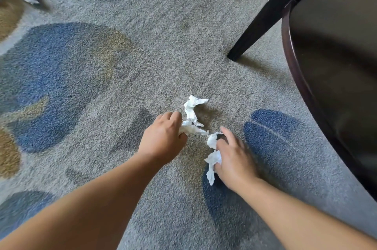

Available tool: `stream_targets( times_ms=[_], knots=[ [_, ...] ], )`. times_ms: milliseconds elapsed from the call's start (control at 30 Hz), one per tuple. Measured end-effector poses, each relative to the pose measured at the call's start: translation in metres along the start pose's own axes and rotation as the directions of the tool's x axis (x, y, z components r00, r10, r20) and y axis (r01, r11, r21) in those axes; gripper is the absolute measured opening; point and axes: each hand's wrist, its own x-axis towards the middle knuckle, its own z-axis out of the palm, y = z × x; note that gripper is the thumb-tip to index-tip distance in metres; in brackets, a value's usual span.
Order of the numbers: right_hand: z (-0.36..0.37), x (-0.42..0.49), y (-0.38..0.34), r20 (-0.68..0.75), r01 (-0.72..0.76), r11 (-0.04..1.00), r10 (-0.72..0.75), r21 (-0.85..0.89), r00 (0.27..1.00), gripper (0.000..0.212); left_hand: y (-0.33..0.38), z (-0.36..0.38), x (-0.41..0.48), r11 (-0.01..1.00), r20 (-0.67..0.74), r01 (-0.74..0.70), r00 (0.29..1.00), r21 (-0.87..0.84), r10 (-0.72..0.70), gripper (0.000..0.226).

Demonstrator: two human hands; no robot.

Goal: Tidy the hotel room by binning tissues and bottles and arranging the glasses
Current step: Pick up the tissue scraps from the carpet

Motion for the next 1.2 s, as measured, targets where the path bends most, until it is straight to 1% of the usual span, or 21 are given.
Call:
stream_targets(
  times_ms=[67, 100, 167, 233, 300, 333, 400, 500, 533, 600, 667, 767, 833, 900, 933, 967, 1033, 1067, 1133, 1167, 1200],
  knots=[
    [-0.001, 0.008, 0.0, 0.051, 0.058, 0.998, -0.06, 0.033, 0.997, 0.03, 0.005, 0.003, 0.005, 1.0, 0.008, 0.022, 1.0, -0.014, -0.022, 0.021],
    [-0.001, 0.012, 0.0, 0.066, 0.082, 0.996, -0.085, 0.042, 0.994, 0.035, 0.008, 0.005, 0.008, 0.999, 0.024, 0.034, 0.999, -0.018, -0.033, 0.025],
    [-0.002, 0.018, -0.002, 0.039, 0.108, 0.993, -0.109, 0.041, 0.993, 0.038, 0.016, 0.008, 0.015, 0.999, 0.069, 0.041, 0.997, -0.011, -0.04, 0.046],
    [-0.001, 0.021, -0.005, 0.014, 0.102, 0.994, -0.103, 0.044, 0.995, 0.042, 0.023, 0.011, 0.024, 0.999, 0.151, 0.035, 0.988, 0.011, -0.037, 0.07],
    [0.001, 0.024, -0.007, 0.044, 0.084, 0.995, -0.087, 0.05, 0.995, 0.053, 0.03, 0.015, 0.033, 0.997, 0.243, 0.017, 0.969, 0.072, -0.034, 0.08],
    [0.001, 0.025, -0.009, 0.057, 0.075, 0.996, -0.078, 0.048, 0.995, 0.053, 0.031, 0.017, 0.036, 0.994, 0.279, 0.011, 0.959, 0.108, -0.041, 0.079],
    [0.0, 0.028, -0.012, 0.038, 0.056, 0.997, -0.058, 0.058, 0.998, 0.038, 0.032, 0.02, 0.041, 0.99, 0.315, 0.005, 0.948, 0.142, -0.05, 0.067],
    [-0.002, 0.032, -0.017, -0.004, 0.064, 0.995, -0.064, 0.077, 0.998, 0.019, 0.027, 0.019, 0.041, 0.994, 0.272, 0.022, 0.961, 0.107, -0.05, 0.035],
    [-0.003, 0.033, -0.017, -0.011, 0.085, 0.993, -0.084, 0.088, 0.996, 0.015, 0.024, 0.018, 0.04, 0.996, 0.26, 0.028, 0.964, 0.08, -0.048, 0.03],
    [-0.005, 0.031, -0.016, -0.007, 0.121, 0.986, -0.121, 0.115, 0.993, 0.013, 0.017, 0.015, 0.038, 0.997, 0.236, 0.078, 0.968, 0.026, -0.082, 0.028],
    [-0.007, 0.027, -0.015, 0.014, 0.123, 0.984, -0.126, 0.13, 0.992, 0.018, 0.01, 0.008, 0.036, 0.989, 0.192, 0.148, 0.971, -0.022, -0.141, 0.03],
    [-0.01, 0.021, -0.013, 0.036, 0.045, 0.983, -0.052, 0.176, 0.998, 0.027, 0.002, -0.004, 0.033, 0.976, 0.115, 0.201, 0.975, -0.089, -0.19, 0.028],
    [-0.016, 0.018, -0.016, 0.017, 0.011, 0.974, -0.016, 0.226, 1.0, 0.026, -0.001, -0.011, 0.033, 0.971, 0.099, 0.22, 0.972, -0.093, -0.211, 0.026],
    [-0.025, 0.016, -0.022, -0.001, 0.011, 0.956, -0.012, 0.293, 1.0, 0.034, -0.002, -0.02, 0.033, 0.971, 0.106, 0.227, 0.97, -0.073, -0.219, 0.018],
    [-0.032, 0.015, -0.026, -0.006, 0.011, 0.944, -0.009, 0.33, 1.0, 0.035, -0.001, -0.026, 0.033, 0.972, 0.104, 0.226, 0.97, -0.063, -0.218, 0.014],
    [-0.041, 0.012, -0.03, -0.004, 0.007, 0.934, -0.006, 0.358, 1.0, 0.027, 0.002, -0.035, 0.031, 0.972, 0.1, 0.226, 0.971, -0.06, -0.219, 0.01],
    [-0.061, 0.003, -0.041, 0.004, 0.002, 0.923, -0.004, 0.386, 1.0, 0.009, 0.011, -0.057, 0.024, 0.972, 0.1, 0.224, 0.971, -0.066, -0.217, 0.013],
    [-0.074, -0.005, -0.046, 0.006, -0.007, 0.914, 0.005, 0.406, 1.0, 0.007, 0.018, -0.071, 0.017, 0.973, 0.108, 0.224, 0.97, -0.061, -0.217, 0.014],
    [-0.102, -0.028, -0.059, 0.012, -0.023, 0.894, 0.019, 0.448, 1.0, 0.006, 0.032, -0.105, -0.003, 0.969, 0.113, 0.241, 0.966, -0.057, -0.234, 0.005],
    [-0.116, -0.04, -0.066, 0.018, -0.022, 0.889, 0.015, 0.457, 1.0, 0.009, 0.038, -0.122, -0.012, 0.964, 0.103, 0.256, 0.963, -0.065, -0.249, 0.007],
    [-0.136, -0.056, -0.076, 0.034, -0.022, 0.885, 0.006, 0.466, 0.999, 0.013, 0.046, -0.144, -0.023, 0.958, 0.093, 0.278, 0.958, -0.074, -0.271, 0.014]
  ],
)
